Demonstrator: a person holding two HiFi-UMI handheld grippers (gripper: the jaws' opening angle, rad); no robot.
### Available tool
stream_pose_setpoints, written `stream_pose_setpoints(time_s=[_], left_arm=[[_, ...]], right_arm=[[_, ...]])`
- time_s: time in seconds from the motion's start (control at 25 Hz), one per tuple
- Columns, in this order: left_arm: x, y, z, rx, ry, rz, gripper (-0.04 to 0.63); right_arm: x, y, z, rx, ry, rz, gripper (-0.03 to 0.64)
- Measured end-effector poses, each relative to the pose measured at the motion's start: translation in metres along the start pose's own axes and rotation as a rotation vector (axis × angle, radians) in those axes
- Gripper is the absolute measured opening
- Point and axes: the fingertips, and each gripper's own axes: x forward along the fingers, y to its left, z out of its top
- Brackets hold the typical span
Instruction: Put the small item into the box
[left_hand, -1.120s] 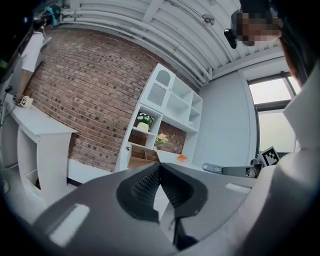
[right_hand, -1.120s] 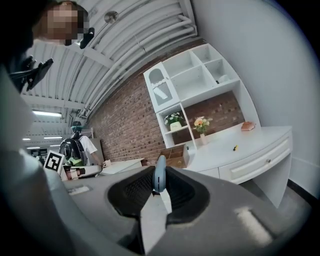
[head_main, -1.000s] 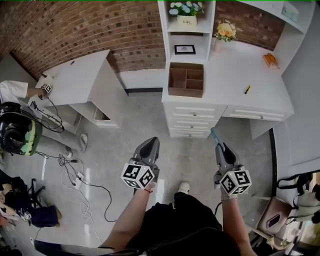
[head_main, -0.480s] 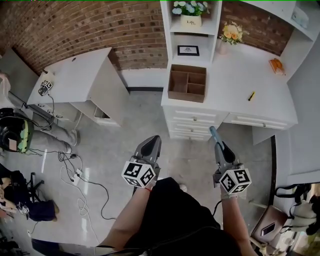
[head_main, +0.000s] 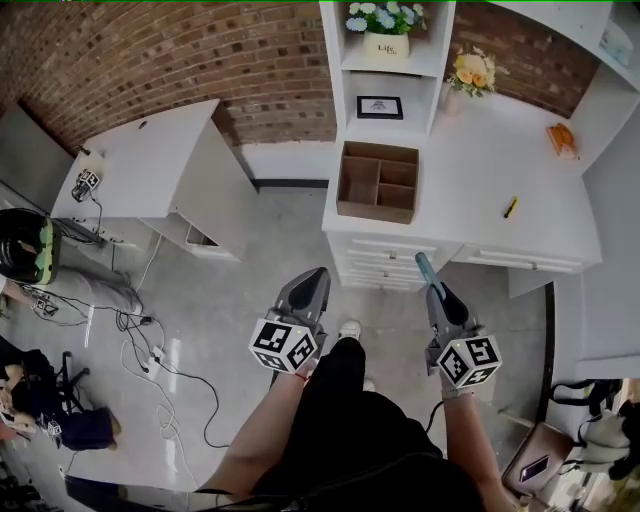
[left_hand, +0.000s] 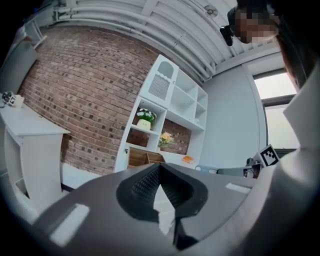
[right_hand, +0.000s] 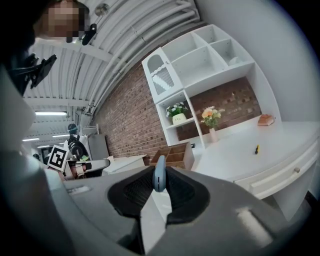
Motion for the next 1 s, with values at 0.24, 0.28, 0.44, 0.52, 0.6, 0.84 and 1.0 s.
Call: stream_pose_setpoints(time_s=[0.24,0.28,0.44,0.52,0.6,0.84,1.0], left_arm=[[0.05,0.014,0.016,0.029,0.005,-0.05,0.002],[0.058,0.018,0.019,0.028,0.003,-0.054,0.002],[0.087,0.031,0.022,0.027,0.018,-0.074,0.003],[0.098,0.038,0.022,0.024,0.028,-0.077,0.002],[0.108,0.046,0.023,0.021,0.031,-0.079,0.002],[0.135,0.067,0.026,0.014,0.049,-0.083,0.002],[0.148,0.079,0.027,0.012,0.062,-0.087,0.002]], right_arm=[[0.037,-0.019,0.014,-0.004,0.01,-0.022,0.069],[0.044,-0.023,0.016,-0.004,0.011,-0.026,0.069],[0.071,-0.034,0.023,0.001,0.022,-0.04,0.069],[0.082,-0.038,0.022,0.0,0.036,-0.046,0.069],[0.093,-0.041,0.022,0.002,0.046,-0.05,0.069],[0.122,-0.05,0.019,-0.01,0.092,-0.063,0.069],[0.138,-0.052,0.015,-0.03,0.138,-0.077,0.069]])
